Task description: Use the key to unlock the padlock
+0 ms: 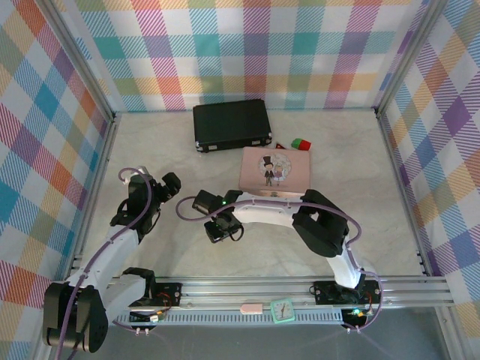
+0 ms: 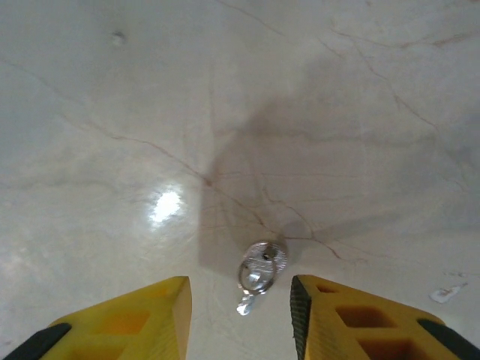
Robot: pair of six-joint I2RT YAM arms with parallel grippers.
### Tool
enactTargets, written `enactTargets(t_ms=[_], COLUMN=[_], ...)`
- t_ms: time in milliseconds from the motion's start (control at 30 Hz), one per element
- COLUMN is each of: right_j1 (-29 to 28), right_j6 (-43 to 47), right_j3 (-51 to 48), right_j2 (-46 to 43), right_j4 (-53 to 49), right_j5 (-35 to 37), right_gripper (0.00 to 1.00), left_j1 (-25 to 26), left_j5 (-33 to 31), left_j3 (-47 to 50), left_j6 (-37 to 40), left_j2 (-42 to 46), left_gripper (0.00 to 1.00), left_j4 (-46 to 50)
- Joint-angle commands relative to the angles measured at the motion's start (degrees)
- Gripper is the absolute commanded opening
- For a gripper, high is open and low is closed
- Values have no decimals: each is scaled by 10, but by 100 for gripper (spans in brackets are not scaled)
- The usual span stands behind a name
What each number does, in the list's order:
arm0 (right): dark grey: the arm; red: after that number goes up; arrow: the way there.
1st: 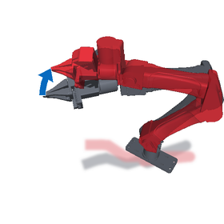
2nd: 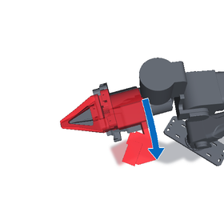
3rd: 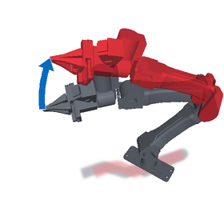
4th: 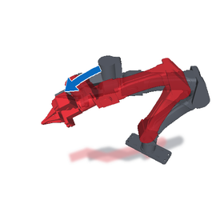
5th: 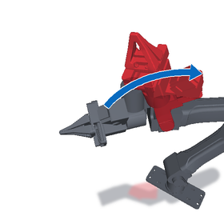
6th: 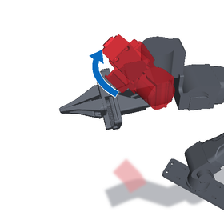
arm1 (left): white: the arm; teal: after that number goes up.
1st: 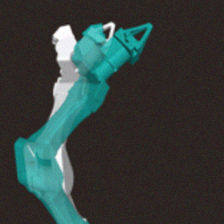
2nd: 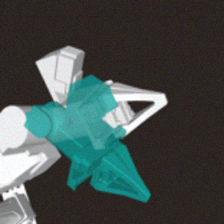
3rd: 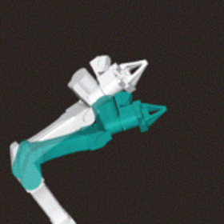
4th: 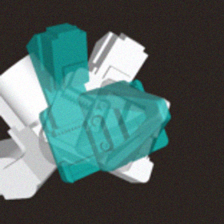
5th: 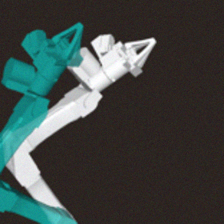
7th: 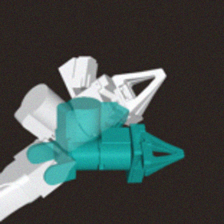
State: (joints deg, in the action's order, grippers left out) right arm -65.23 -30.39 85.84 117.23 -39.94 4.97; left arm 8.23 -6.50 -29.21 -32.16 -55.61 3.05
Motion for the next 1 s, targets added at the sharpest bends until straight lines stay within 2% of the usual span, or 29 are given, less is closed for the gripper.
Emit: enactTargets(t_ms=[0, 500, 567, 667, 800, 967], right_j1=[-5, -5, -4, -2, 1, 33], right_j6=[-30, -24, -23, -20, -19, -21], right_j3=[12, 10, 10, 2, -27, -94], right_j2=[4, 26, 27, 24, -5, -96], right_j4=[-29, -7, -3, 8, 37, 114], right_j5=[29, 10, 7, -1, -2, -20], right_gripper=[40, 28, 25, 13, 3, 0], left_j1=[5, 5, 5, 5, 5, 7], left_j5=[2, 5, 7, 17, 44, 126], left_j3=[0, 5, 5, 6, 1, 1], left_j6=[0, -13, -13, -14, -19, -42], left_j2=[10, 45, 51, 59, 59, 50], left_gripper=[100, 100, 100, 100, 100, 98], left_j4=[0, 22, 26, 21, 9, -49])
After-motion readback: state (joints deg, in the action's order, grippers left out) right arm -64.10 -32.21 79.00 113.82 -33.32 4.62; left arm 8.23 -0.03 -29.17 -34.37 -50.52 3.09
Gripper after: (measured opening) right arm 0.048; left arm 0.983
